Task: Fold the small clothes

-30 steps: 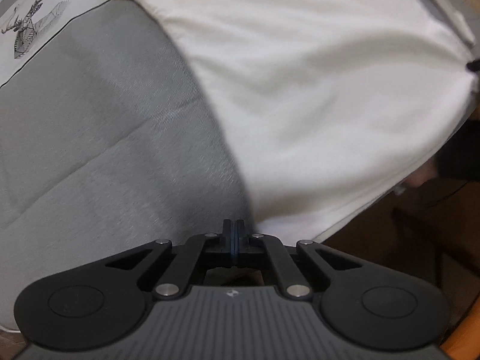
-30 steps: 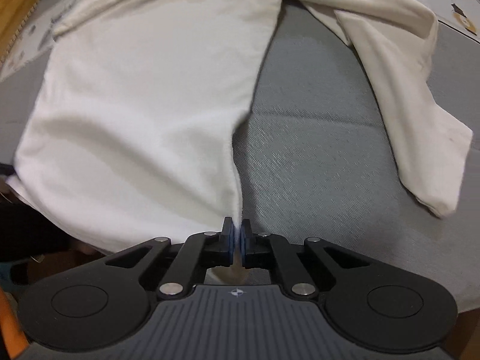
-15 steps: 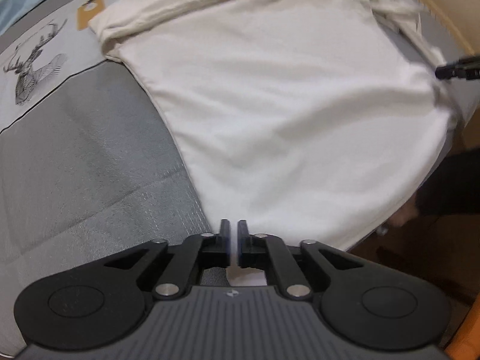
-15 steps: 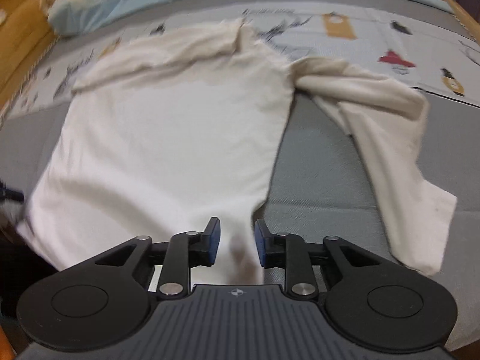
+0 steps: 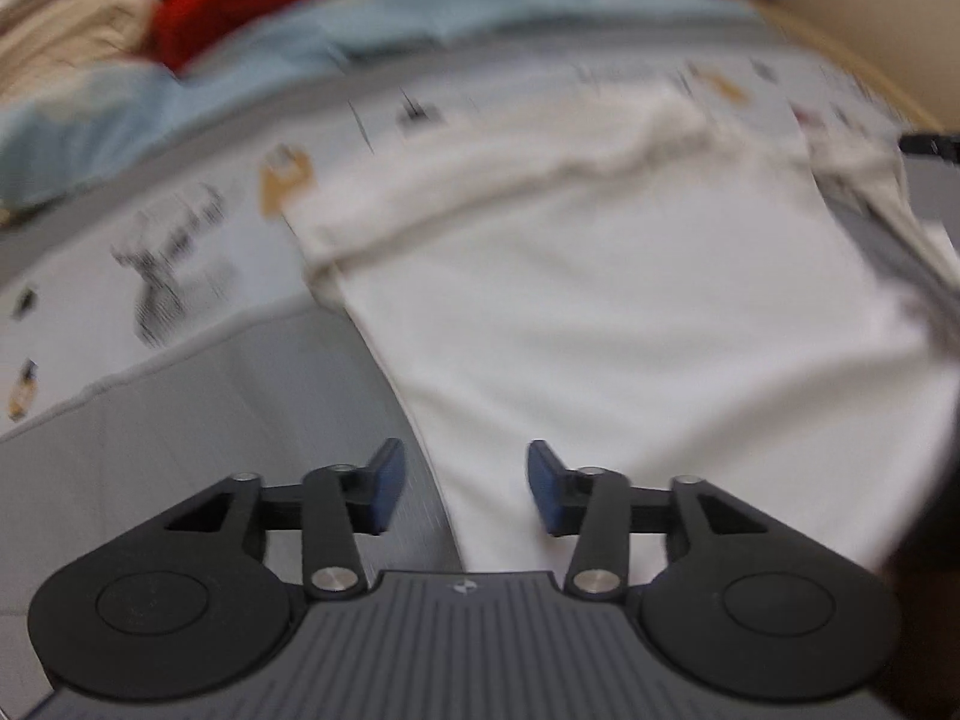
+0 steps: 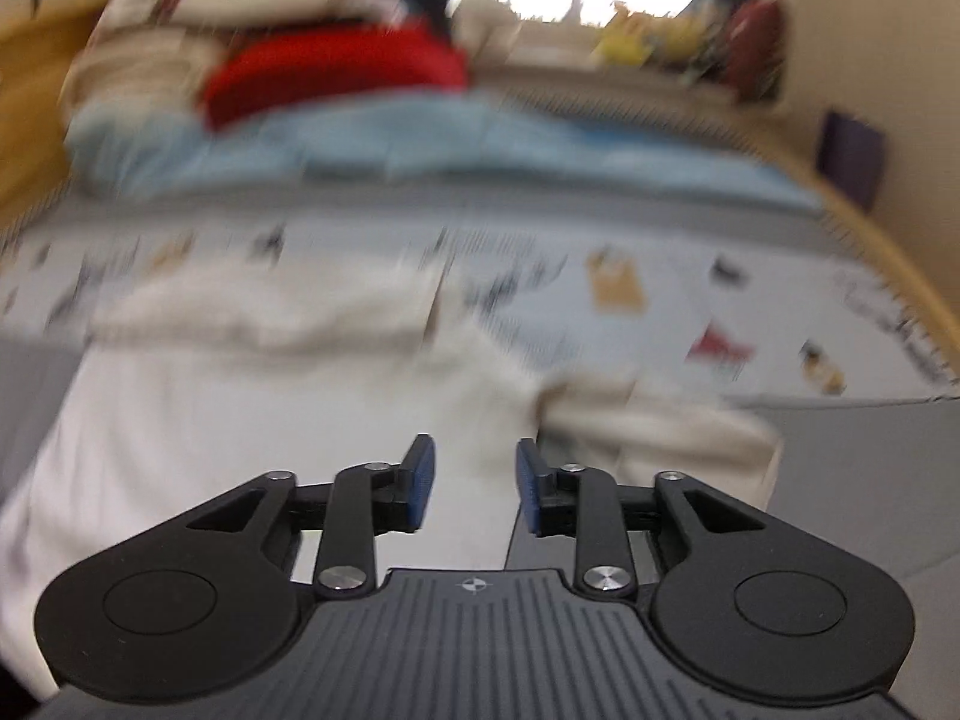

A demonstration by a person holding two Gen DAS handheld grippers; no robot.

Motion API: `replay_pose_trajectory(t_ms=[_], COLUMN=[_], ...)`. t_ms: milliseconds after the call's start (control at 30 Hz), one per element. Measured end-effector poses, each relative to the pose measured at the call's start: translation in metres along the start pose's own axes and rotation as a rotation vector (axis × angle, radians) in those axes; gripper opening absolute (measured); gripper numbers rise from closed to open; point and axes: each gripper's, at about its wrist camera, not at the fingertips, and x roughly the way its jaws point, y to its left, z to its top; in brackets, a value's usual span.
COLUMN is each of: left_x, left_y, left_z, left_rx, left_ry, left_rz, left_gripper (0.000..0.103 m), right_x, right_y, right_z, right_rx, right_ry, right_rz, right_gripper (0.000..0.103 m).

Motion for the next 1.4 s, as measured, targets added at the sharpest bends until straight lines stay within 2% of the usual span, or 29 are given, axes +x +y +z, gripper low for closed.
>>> replay_pose_trajectory(t_ms=[67,167,300,433,500,533,600,667,767,867,967,1100,1133,1167,1200,1233,1300,1400], left_x=[-0.005,0.0,0.011,0.023,0.03,0.033,0.04,0.048,0.06,0.072,0.084,0.102,0.106,0.109,0.112,0.115,0.118,0.129], left_y=[-0.005,-0.016,-0.028,-0.045,-0.052,-0.055,-0.061,-0.068,-0.08,-0.09,-0.095,-0.101,-0.101,-0.101,-0.101,-0.101,-0.1,-0.101], left_z=[0.011,0.026,0.046,0.067,0.08,0.086,0.1,0.112,0.126,0.137,0.149,0.161,0.164,0.166,0.169,0.173,0.178,0.185], left_rx=[-0.003,-0.006,-0.017,-0.016,-0.024,-0.036,-0.067,-0.08,-0.071,-0.066,-0.06,-0.007,0.003,0.006,0.008,0.009,0.009,-0.009], left_ry=[-0.051,-0.073,-0.074,-0.118,-0.128,-0.137,-0.151,-0.165,-0.178,-0.189,-0.189,-0.194,-0.192,-0.192,-0.192,-0.192,-0.208,-0.214], left_rz=[0.042,0.087,0.107,0.144,0.159,0.159,0.136,0.103,0.066,0.017,-0.035,-0.114,-0.136,-0.151,-0.165,-0.181,-0.203,-0.209], left_gripper=[0.058,0.058,0.058,0.057,0.044,0.04,0.024,0.018,0.018,0.018,0.018,0.02,0.02,0.021,0.023,0.025,0.037,0.041], right_x=[0.001,0.012,0.031,0.049,0.06,0.066,0.08,0.098,0.128,0.161,0.191,0.217,0.22,0.22,0.219,0.216,0.204,0.184], right_y=[-0.001,0.0,0.004,0.011,0.012,0.013,0.013,0.014,0.014,0.013,0.015,0.018,0.018,0.018,0.019,0.019,0.021,0.028], right_z=[0.01,0.019,0.028,0.036,0.04,0.042,0.045,0.047,0.05,0.049,0.044,0.041,0.043,0.045,0.049,0.054,0.066,0.087], right_rx=[0.038,0.098,0.194,0.286,0.339,0.363,0.41,0.471,0.57,0.66,0.7,0.731,0.741,0.745,0.749,0.764,0.786,0.76], right_ry=[-0.042,-0.037,-0.006,0.013,0.023,0.025,0.036,0.057,0.097,0.137,0.179,0.207,0.199,0.184,0.17,0.151,0.077,0.003], right_rz=[-0.028,-0.045,0.016,0.041,0.047,0.049,0.065,0.089,0.122,0.103,0.063,0.064,0.084,0.104,0.128,0.161,0.24,0.325], right_gripper=[0.044,0.046,0.048,0.048,0.046,0.041,0.035,0.035,0.037,0.038,0.039,0.038,0.036,0.02,0.0,0.0,0.0,0.0])
